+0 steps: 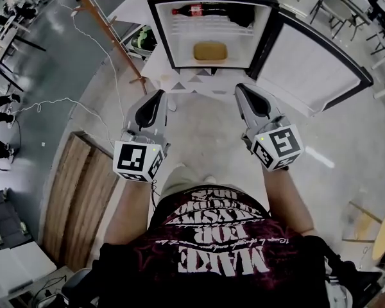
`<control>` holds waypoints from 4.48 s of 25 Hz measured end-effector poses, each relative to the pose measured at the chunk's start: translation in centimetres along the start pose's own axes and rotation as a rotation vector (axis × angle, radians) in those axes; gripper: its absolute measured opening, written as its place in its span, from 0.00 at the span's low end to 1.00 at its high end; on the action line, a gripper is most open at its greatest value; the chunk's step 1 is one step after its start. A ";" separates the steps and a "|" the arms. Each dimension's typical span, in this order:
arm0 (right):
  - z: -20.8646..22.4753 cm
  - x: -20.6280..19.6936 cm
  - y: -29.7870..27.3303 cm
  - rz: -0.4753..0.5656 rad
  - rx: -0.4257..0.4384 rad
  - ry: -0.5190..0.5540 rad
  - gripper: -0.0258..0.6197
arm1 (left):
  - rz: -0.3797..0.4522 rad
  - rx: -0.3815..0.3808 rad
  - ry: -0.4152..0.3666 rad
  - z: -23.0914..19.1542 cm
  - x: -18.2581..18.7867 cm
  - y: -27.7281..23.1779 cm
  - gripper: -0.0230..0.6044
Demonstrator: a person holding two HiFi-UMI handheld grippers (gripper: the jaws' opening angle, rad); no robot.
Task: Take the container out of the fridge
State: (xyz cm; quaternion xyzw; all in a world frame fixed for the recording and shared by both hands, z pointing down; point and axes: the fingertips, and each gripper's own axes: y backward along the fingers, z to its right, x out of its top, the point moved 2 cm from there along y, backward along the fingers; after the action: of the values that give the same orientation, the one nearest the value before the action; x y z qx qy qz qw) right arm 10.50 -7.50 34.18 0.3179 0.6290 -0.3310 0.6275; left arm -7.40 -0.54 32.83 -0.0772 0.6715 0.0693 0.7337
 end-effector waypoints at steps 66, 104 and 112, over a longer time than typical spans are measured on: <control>4.5 -3.7 -8.3 -0.081 -0.065 -0.080 0.08 | -0.089 -0.073 0.023 -5.7 -3.7 -7.4 0.04; 8.6 -3.3 -13.4 -0.113 -0.111 -0.082 0.08 | -0.076 -0.164 0.040 -8.6 -3.9 -14.9 0.04; 9.6 -2.8 -15.1 -0.118 -0.143 -0.084 0.08 | -0.064 -0.192 0.036 -10.1 -3.6 -16.9 0.04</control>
State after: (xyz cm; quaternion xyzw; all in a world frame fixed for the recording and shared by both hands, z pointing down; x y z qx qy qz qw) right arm 3.78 -23.96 37.29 0.2205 0.6418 -0.3345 0.6539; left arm -14.06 -19.15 35.89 -0.1700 0.6719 0.1084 0.7127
